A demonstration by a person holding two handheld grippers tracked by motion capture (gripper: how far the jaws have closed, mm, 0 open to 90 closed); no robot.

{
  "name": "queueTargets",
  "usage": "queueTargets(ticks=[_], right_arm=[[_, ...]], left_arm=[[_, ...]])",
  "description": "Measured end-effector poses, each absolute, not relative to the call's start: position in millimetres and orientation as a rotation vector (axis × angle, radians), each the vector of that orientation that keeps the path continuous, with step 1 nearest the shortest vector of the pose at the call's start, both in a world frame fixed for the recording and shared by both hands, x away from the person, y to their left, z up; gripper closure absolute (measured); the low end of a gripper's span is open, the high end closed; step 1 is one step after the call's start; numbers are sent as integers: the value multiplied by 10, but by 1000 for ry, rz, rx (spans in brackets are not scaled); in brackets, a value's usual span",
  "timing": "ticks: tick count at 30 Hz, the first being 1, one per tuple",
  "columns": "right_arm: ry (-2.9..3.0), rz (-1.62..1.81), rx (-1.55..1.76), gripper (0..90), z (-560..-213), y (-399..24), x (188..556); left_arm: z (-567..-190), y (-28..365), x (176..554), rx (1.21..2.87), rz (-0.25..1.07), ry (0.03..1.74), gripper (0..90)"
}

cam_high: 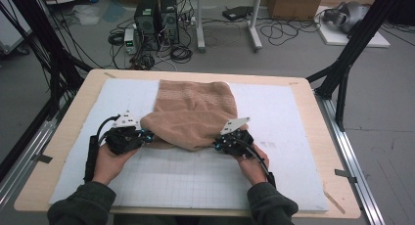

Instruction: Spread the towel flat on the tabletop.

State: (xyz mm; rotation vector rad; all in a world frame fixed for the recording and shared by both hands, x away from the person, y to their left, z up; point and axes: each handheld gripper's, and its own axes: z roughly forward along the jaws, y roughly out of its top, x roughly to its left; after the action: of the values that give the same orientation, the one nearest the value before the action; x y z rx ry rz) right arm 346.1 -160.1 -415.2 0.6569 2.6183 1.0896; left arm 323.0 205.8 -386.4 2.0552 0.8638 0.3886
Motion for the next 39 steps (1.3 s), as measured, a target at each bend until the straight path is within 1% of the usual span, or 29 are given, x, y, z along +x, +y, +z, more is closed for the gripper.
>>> queueTargets(ticks=[2,6,10,12,13,16,19,23,25,27,29,30,32,36,37,38,39], right_arm=[[2613,1096,656,842,-4124,-1627,3449],[2575,1161,625,841,-3893,-1788,3343],[2551,1161,588,845,-3679,-1892,3242],[2547,1183,556,846,-3538,-1922,3168],[2547,1183,556,846,-3538,-1922,3168],[2539,1190,511,846,-3392,-1929,3093],[2499,1222,479,846,-3184,-1971,3025],[2482,1237,483,845,-3077,-2007,3043],[2496,1222,516,845,-3097,-2017,3132],[2512,1207,585,845,-3197,-2016,3264],[2515,1175,673,844,-3348,-1996,3418],[2532,1149,752,844,-3520,-1969,3584],[2542,1130,783,844,-3586,-1954,3644],[2599,1046,909,840,-3932,-1896,3910],[2619,1031,949,824,-4033,-1886,3973],[2619,1031,949,824,-4033,-1886,3973],[2611,1048,956,771,-4058,-1903,4003]], left_arm=[[-3816,2095,3190,2044,395,849,854],[-3710,2157,3086,2035,432,825,854],[-3566,2228,3012,1987,425,813,854],[-3482,2241,2957,1976,445,796,855],[-3442,2240,2928,1967,448,789,855],[-3314,2230,2827,1955,474,750,855],[-3195,2207,2730,1942,481,708,854],[-3121,2152,2677,1942,475,678,854],[-3179,2116,2743,1971,481,694,854],[-3308,2094,2870,1981,469,741,854],[-3471,2069,3028,1996,461,800,854],[-3555,2050,3112,2010,457,831,854],[-3720,1998,3268,2037,437,880,854],[-3984,1865,3504,2099,385,947,854],[-4025,1850,3546,2110,363,953,852],[-4055,1836,3574,2112,357,961,852],[-4065,1837,3593,2108,350,967,848]])
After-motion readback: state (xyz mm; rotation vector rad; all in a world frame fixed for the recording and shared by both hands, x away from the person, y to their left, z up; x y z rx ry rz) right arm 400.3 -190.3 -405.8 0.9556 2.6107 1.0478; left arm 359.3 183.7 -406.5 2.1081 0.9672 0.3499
